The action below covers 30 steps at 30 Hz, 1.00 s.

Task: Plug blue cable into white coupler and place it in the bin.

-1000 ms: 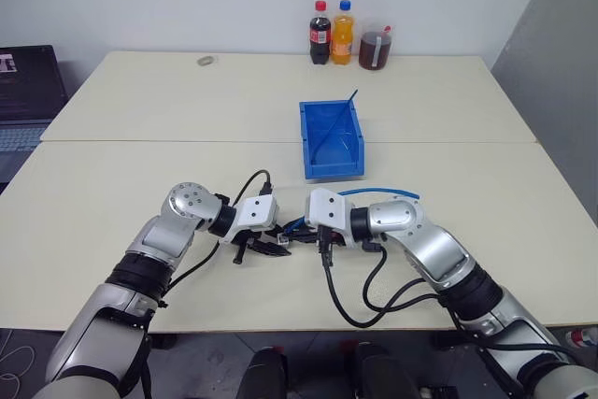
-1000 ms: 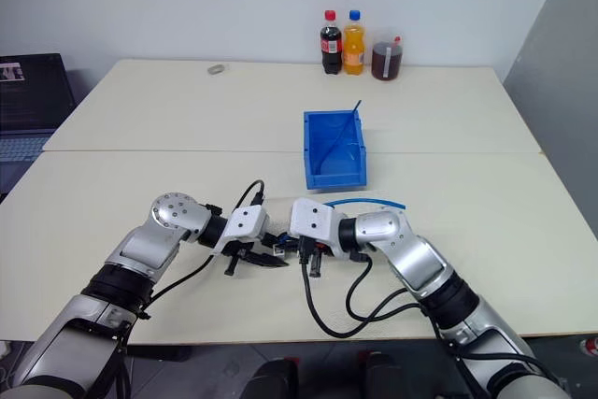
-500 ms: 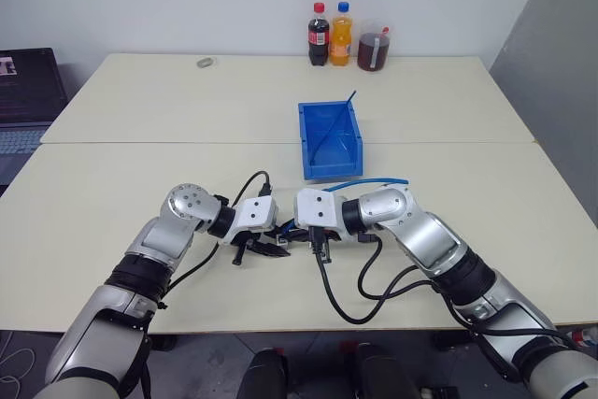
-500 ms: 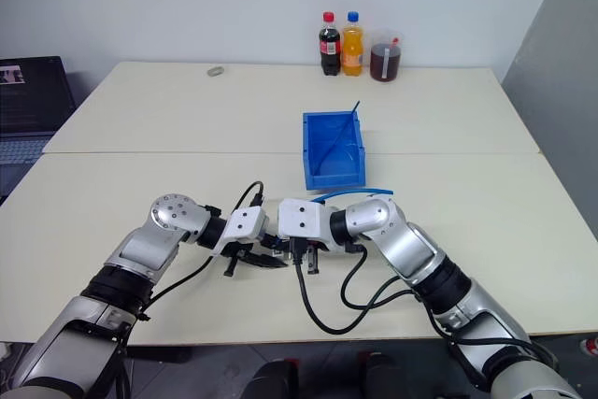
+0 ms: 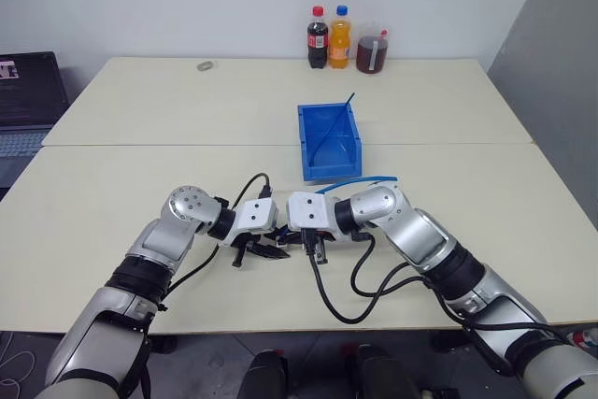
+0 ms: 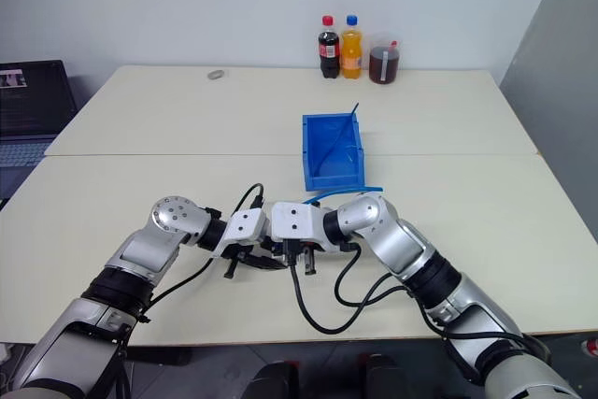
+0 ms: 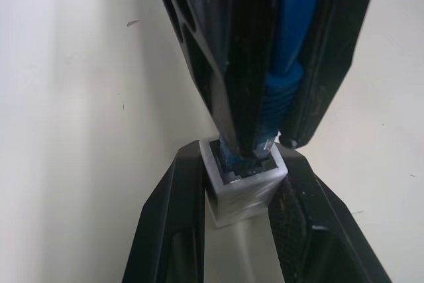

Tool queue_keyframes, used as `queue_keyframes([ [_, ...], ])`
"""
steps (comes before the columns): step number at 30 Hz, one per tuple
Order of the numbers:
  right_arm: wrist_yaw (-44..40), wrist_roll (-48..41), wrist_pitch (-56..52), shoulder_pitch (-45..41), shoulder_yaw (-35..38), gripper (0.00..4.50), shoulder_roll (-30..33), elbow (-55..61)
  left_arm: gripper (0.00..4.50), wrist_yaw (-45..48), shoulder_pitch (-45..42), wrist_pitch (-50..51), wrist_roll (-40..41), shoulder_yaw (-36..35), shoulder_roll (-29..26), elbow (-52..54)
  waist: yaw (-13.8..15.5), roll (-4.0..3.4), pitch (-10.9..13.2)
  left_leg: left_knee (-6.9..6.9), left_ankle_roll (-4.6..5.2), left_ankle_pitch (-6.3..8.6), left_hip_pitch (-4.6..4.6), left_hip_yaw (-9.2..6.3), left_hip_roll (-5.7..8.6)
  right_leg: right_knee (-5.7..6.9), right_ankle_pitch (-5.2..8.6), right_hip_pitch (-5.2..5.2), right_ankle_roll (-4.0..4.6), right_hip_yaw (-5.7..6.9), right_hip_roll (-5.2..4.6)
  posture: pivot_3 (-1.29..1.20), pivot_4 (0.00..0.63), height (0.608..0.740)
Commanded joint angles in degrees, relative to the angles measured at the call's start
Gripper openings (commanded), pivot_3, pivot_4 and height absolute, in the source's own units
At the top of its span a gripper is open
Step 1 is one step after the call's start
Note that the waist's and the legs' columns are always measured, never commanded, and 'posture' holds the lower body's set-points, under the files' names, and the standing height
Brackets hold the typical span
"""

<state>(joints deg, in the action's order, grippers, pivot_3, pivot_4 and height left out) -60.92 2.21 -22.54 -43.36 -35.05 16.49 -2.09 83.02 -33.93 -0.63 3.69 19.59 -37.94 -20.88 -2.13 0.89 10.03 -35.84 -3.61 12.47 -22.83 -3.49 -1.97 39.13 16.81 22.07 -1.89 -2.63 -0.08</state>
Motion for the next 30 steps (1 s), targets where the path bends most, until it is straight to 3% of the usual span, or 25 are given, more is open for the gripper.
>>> queue_keyframes([
  [1,-1.96,1.67,-1.69,2.17,-5.03,0.07,-1.64,-5.39,0.95,0.51,1.55,0.36,-1.76,2.15,0.95,-0.51,-0.15,-0.04,-0.28,0.0,0.0,0.0,0.0,0.0,0.0,-0.01,0.0,0.0,0.0,0.0,0.0,0.0,0.15,0.74],
  [12,1.3,1.45,0.55,3.19,0.48,0.07,-1.9,-2.81,0.94,-3.7,3.69,-0.87,-1.75,-1.33,1.18,-0.69,-0.98,-0.21,-0.94,0.06,0.03,0.02,0.34,-0.02,0.0,-0.04,0.06,-0.34,0.03,0.0,0.01,0.0,0.15,0.74],
  [14,2.06,0.49,0.1,3.47,2.52,0.07,-1.88,-0.9,1.64,-4.77,4.37,-0.24,-1.2,-2.77,1.06,-0.54,-0.95,-0.2,-0.92,0.05,0.03,0.02,0.33,-0.03,0.0,-0.04,0.06,-0.34,0.03,0.01,0.01,0.0,0.15,0.74],
  [20,2.96,-2.38,-4.03,4.09,7.13,0.07,-1.04,5.44,2.93,-6.42,8.21,2.26,1.83,-6.62,-0.44,3.88,-0.95,-0.17,-0.88,0.02,0.02,0.01,0.07,-0.11,0.0,-0.03,0.06,-0.12,0.03,0.06,0.01,0.0,0.15,0.74],
  [25,6.59,-7.5,-11.52,4.7,15.11,0.07,-1.31,13.01,4.04,-10.68,12.22,11.71,8.53,-14.84,-2.69,13.11,-1.11,-0.12,-0.72,0.06,0.02,0.01,-0.17,-0.11,-0.03,0.0,0.04,0.16,0.06,0.03,0.03,0.0,0.15,0.74],
  [27,8.24,-10.47,-15.55,4.79,19.25,0.07,-1.33,16.17,4.41,-13.64,13.02,16.76,11.55,-18.39,-2.96,17.66,-1.06,-0.02,-0.5,0.08,0.02,0.01,-0.22,-0.19,-0.08,0.0,0.05,0.18,0.07,0.11,0.04,0.0,0.15,0.74],
  [30,11.43,-16.48,-22.8,3.04,27.53,0.07,-2.28,18.43,4.5,-20.91,10.65,27.66,16.79,-23.78,-1.74,24.03,-0.65,0.07,-0.38,0.06,0.02,0.01,-0.25,-0.24,-0.09,-0.02,0.05,0.16,0.06,0.16,0.03,0.0,0.15,0.74],
])
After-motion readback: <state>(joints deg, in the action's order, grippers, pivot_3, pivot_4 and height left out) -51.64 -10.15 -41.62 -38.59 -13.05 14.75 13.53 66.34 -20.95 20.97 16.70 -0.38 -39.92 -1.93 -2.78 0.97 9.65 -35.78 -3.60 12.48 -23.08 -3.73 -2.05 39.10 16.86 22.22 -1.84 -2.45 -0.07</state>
